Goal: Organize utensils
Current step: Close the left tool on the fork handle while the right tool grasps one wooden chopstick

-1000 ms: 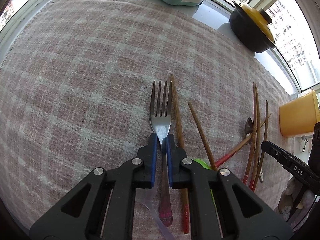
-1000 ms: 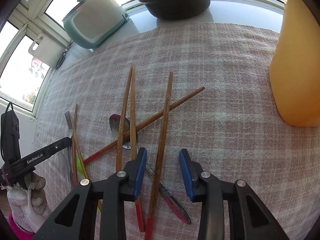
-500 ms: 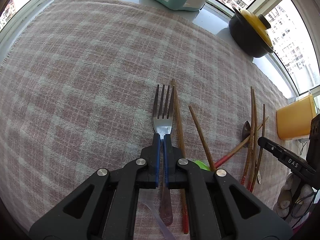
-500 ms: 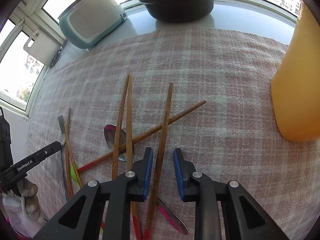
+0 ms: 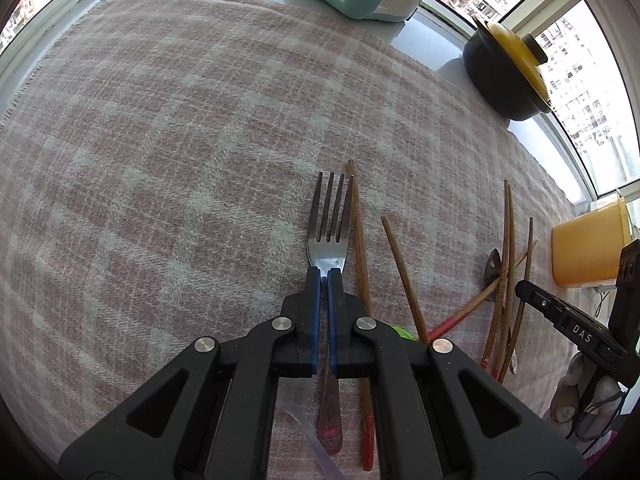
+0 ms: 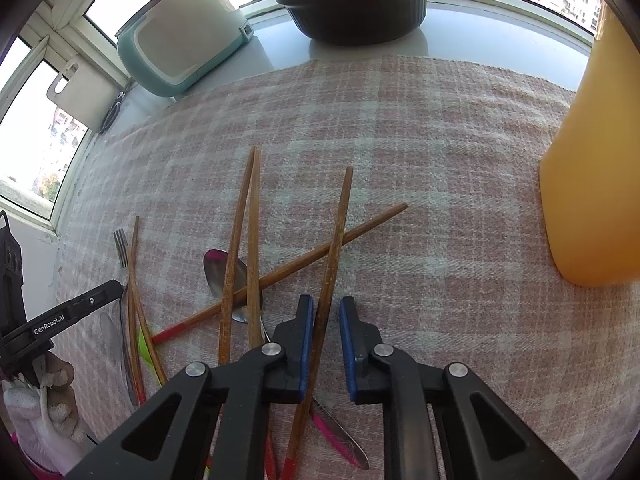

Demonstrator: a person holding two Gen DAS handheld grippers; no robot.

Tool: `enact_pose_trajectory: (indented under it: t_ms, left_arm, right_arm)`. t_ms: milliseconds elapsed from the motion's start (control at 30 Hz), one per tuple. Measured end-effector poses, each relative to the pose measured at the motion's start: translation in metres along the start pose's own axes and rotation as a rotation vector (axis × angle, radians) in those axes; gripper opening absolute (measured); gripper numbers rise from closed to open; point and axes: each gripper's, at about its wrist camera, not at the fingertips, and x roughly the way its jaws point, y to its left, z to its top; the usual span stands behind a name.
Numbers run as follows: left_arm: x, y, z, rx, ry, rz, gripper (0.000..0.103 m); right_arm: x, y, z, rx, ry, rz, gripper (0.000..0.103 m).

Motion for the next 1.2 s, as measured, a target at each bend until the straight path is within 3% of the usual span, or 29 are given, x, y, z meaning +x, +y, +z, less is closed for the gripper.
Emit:
enact_pose_trajectory:
  t_ms: [167, 367, 500, 600, 733, 967, 1200]
  left_arm:
    - [0.002, -0.001, 0.004, -0.004, 0.014, 0.015, 0.002]
    - [0.006, -0.011, 0.004, 0.040, 0.044, 0.041, 0.015]
    - [0.008, -0.027, -0.003, 0.133, 0.021, 0.119, 0.015]
    - [0.010, -0.038, -0.009, 0.204, -0.001, 0.184, 0.009]
    - [0.008, -0.023, -0.006, 0.120, -0.011, 0.110, 0.006]
    - [-0.011, -0.005, -0.013, 0.055, -0.052, 0.028, 0.005]
    - [-0.039, -0.004, -0.016, 0.070, -0.124, 0.009, 0.005]
  right_arm:
    - [0.002, 0.003, 0.002, -0.007, 0.006, 0.004, 0.009]
    - [0.004, 0.010, 0.004, -0.025, 0.012, 0.012, 0.017]
    - [0.007, 0.015, 0.004, -0.041, 0.017, 0.004, 0.020]
    - [0.009, 0.019, 0.006, -0.055, 0.019, -0.015, 0.020]
    - [0.011, 0.026, 0.007, -0.091, 0.021, -0.049, 0.007]
    - [0.003, 0.033, 0.008, -0.109, -0.005, -0.017, 0.003]
    - [-0.021, 0.038, 0.005, -0.134, -0.071, -0.019, 0.003]
